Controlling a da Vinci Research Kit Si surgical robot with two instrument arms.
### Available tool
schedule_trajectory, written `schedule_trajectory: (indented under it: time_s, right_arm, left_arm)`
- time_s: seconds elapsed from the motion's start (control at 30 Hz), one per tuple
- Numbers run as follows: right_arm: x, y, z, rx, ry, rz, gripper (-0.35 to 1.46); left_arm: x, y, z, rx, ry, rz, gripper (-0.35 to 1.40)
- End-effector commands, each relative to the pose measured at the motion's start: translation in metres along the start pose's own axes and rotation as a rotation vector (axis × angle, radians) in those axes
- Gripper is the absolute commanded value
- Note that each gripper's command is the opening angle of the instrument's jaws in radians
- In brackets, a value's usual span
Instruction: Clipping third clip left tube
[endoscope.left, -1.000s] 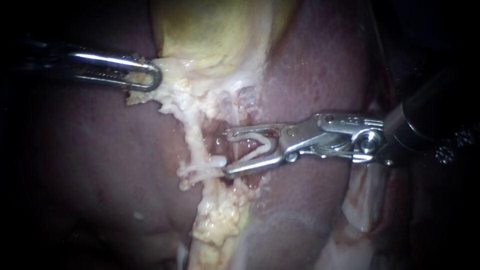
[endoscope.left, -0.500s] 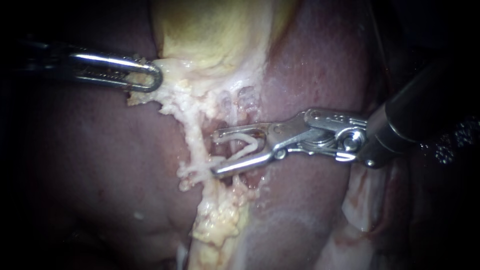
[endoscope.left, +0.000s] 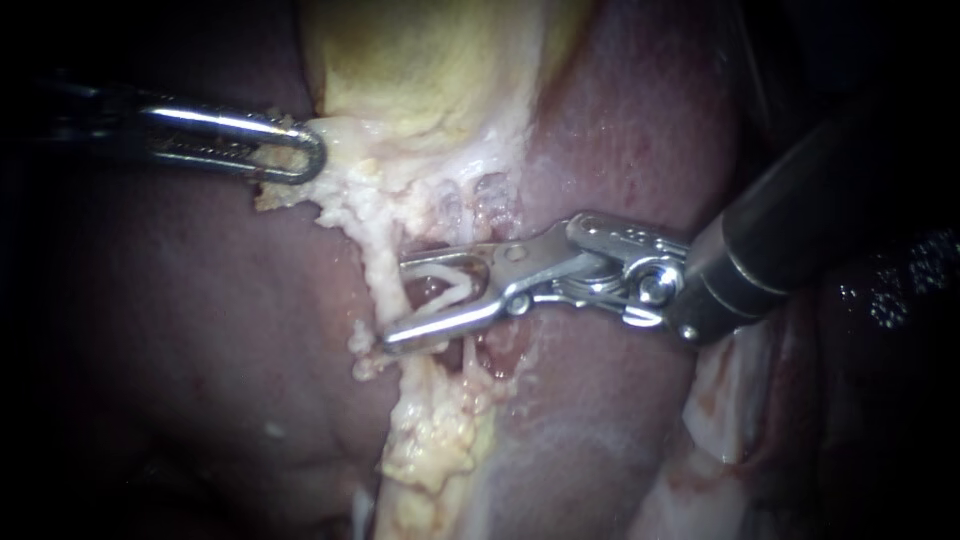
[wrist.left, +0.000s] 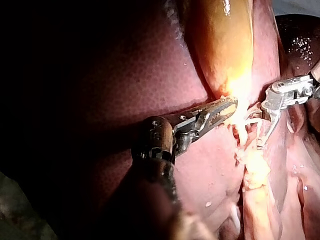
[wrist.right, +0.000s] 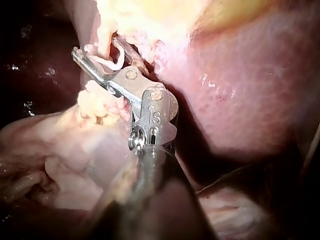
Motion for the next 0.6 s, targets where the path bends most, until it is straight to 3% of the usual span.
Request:
schedule_trajectory:
  time_s: [0.03,0.6]
  right_arm:
    - [0.0002,-0.0001,0.0002,-0.001,0.001,0.0,0.48]
    - [0.0035,-0.0013,0.0021,-0.02,0.033,0.014,0.49]
  left_arm:
    - [0.0,0.0,0.0,-0.001,-0.001,0.0,-0.35]
    - [0.0,0.0,0.0,0.001,-0.004,0.0,-0.35]
